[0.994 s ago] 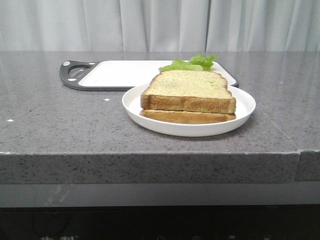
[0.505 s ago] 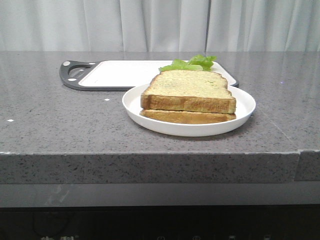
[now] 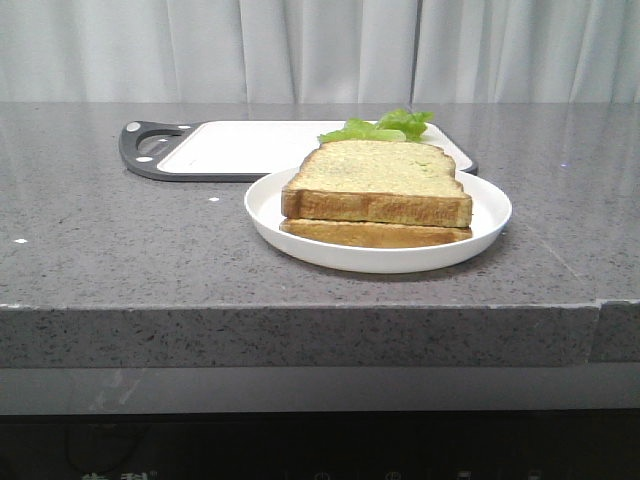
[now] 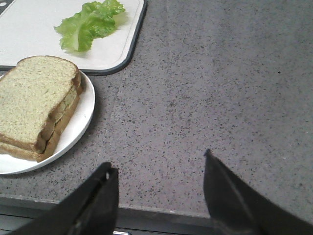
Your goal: Left arm grabs bread, right arm adds lettuce
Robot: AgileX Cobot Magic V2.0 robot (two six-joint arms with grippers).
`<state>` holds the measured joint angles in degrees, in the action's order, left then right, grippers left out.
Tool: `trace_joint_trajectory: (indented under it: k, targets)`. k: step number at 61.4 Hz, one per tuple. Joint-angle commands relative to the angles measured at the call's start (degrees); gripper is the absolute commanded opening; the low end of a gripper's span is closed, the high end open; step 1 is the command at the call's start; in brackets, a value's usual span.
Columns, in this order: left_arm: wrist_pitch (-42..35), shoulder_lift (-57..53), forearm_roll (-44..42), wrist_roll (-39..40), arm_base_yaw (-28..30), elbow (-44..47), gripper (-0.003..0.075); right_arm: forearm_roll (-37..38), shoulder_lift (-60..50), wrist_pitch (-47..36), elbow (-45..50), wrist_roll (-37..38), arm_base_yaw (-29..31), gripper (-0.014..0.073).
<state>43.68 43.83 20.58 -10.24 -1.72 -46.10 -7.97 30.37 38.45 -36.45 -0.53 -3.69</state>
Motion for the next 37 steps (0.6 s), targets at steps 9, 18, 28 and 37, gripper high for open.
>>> trace_joint_trajectory:
  k: [9, 18, 28, 37]
  targets:
    - [-0.31, 10.82, 14.65, -12.52, -1.87, -8.07, 0.0398, 0.21, 0.54, -3.69, -1.68, -0.20, 0.27, 0.0426]
    - [-1.16, 16.59, 13.16, -12.64, -9.27, -12.63, 0.0398, 0.21, 0.54, -3.69, -1.68, -0.20, 0.27, 0.0426]
    - [-3.49, 23.91, 8.57, -10.83, -20.13, -18.06, 0.0398, 0.21, 0.54, -3.69, -1.68, -0.20, 0.27, 0.0426]
    - [-2.63, 30.95, -6.25, 3.50, -28.65, -24.11, 0.0398, 0.21, 0.54, -3.69, -1.68, -0.20, 0.27, 0.0426]
